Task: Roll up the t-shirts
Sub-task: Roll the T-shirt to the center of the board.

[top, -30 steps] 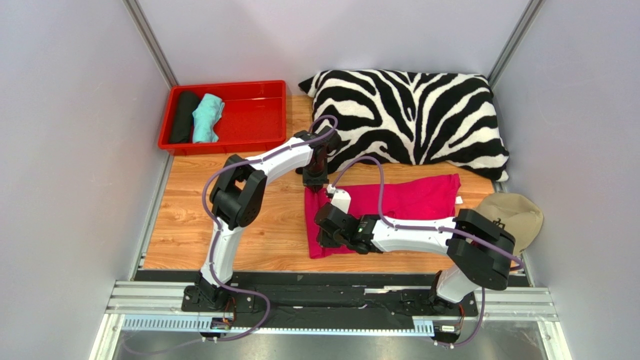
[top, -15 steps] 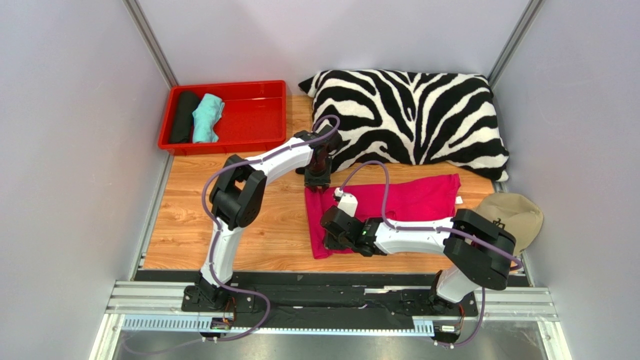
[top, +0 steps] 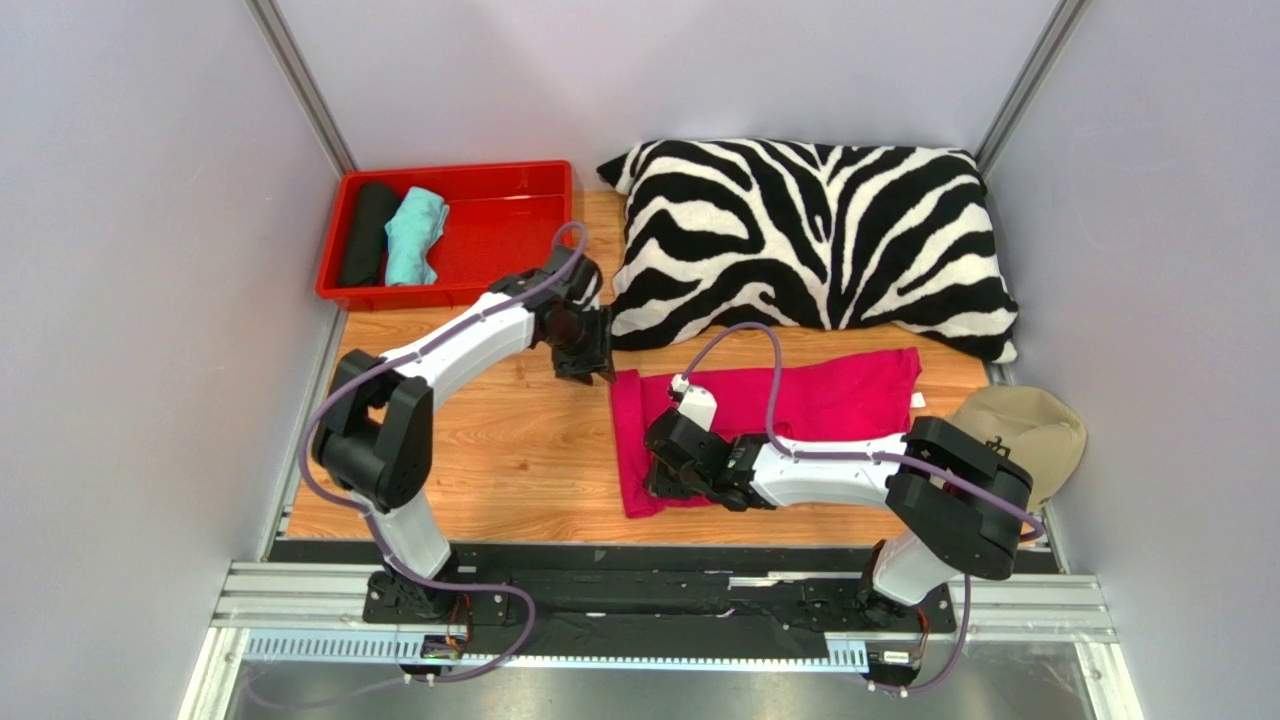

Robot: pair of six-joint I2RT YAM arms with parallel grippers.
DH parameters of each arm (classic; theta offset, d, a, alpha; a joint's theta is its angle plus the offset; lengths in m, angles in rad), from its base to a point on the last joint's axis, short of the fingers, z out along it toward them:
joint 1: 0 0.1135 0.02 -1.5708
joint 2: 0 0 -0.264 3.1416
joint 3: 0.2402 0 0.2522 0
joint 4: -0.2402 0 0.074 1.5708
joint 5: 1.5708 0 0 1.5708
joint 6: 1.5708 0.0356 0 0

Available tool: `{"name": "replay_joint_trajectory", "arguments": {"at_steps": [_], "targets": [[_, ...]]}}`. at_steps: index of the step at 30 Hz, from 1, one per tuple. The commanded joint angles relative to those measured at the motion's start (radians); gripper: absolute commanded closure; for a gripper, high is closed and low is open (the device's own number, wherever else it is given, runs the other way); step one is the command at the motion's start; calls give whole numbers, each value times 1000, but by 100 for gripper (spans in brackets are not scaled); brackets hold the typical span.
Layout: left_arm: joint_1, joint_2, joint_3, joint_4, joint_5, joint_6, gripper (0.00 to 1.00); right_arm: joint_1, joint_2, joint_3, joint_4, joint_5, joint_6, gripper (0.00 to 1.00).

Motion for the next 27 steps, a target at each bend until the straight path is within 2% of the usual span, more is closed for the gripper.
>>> {"name": "replay_joint_trajectory", "arguments": {"at_steps": [1, 9, 16, 19, 20, 23, 26, 27], "targets": [[23, -63, -122, 139, 143, -24, 50, -6, 5, -8, 26, -11, 12, 100], [28, -15, -282, 380, 288, -144, 50, -15, 1, -17, 31, -19, 12, 100], [26, 19, -326, 462, 289, -207, 52, -20, -22, -30, 37, -22, 15, 100], [25, 26, -339, 463, 267, -222, 58, -20, -31, -31, 37, -21, 14, 100], [23, 26, -345, 463, 264, -228, 64, -18, -33, -31, 37, -22, 11, 100], [8, 23, -328, 407, 226, -225, 76, -20, -38, -31, 40, -19, 8, 99], [-11, 11, -276, 280, 143, -204, 88, -14, -45, -19, 11, -2, -6, 91], [-18, 8, -262, 246, 123, -201, 90, -6, -60, -2, -4, 31, -12, 82]]}}
